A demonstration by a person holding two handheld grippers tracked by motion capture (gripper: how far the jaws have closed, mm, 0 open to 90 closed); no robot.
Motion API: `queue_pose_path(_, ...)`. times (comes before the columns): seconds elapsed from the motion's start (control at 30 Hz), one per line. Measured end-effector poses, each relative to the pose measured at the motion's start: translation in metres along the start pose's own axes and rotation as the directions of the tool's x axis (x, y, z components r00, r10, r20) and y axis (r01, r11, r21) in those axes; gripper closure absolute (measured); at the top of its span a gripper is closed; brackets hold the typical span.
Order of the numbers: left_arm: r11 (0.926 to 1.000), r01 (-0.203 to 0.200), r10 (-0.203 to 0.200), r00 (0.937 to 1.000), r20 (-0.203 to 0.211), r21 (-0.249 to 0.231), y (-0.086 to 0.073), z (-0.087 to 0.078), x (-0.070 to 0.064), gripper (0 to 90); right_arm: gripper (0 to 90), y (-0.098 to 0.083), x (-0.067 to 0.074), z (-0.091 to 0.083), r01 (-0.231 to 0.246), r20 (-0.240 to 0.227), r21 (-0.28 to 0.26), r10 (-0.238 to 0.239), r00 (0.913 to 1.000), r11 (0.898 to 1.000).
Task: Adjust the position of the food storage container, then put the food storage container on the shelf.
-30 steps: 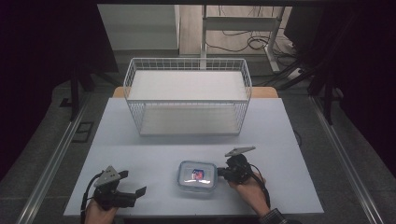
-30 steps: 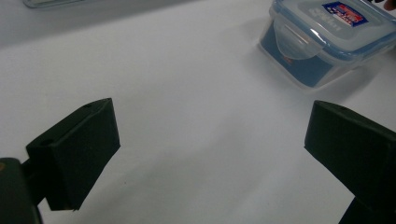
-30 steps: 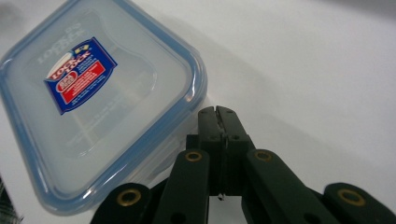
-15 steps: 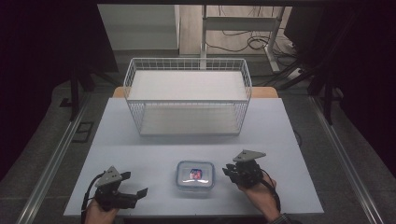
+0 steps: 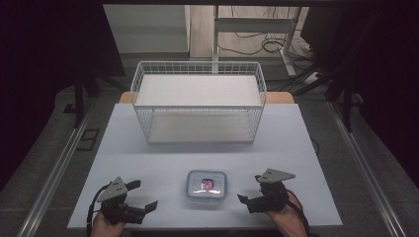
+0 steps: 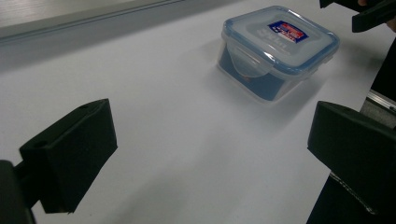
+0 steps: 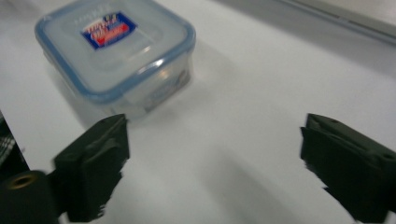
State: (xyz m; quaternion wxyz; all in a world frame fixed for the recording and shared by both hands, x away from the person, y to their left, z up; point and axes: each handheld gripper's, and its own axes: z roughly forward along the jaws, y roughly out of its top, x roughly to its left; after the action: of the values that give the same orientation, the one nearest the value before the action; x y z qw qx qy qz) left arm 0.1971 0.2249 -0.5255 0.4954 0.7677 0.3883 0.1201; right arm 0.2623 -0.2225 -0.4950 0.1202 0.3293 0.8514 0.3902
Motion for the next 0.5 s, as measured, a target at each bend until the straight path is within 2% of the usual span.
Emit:
queue_pose_path(0.1,0.9997,-0.001,0.001,1.0000,-0.004,0.023,-0.001,0.003,0.001,0.5,4.8,-0.004,-0.003,0.002,-0.006,-0.002,0.011,0.006,1.0000,1.000)
queue_pose_path(0.27,0.9995,-0.001,0.002,0.9998,-0.018,0.032,-0.001,0.005,0.002,0.5,2.1,-0.003,-0.005,0.002,0.004,0.012,-0.011,-0.003,0.9999,1.000)
queue_pose_path(0.37,0.9973,0.034,-0.035,0.9993,0.009,0.064,0.001,0.009,0.002,1.0,1.8,-0.001,-0.003,0.003,0.018,0.018,-0.024,-0.017,0.9997,1.000)
queue_pose_path(0.4,0.9973,0.034,-0.035,0.9993,0.009,0.064,0.001,0.009,0.002,1.0,1.8,0.000,-0.003,0.004,0.017,0.014,-0.026,-0.017,0.9998,1.000)
queue_pose_path(0.5,0.9935,0.029,-0.028,0.9996,-0.003,0.110,0.006,0.016,-0.004,1.1,1.9,0.002,-0.001,0.005,0.025,0.009,-0.021,-0.024,0.9997,0.999)
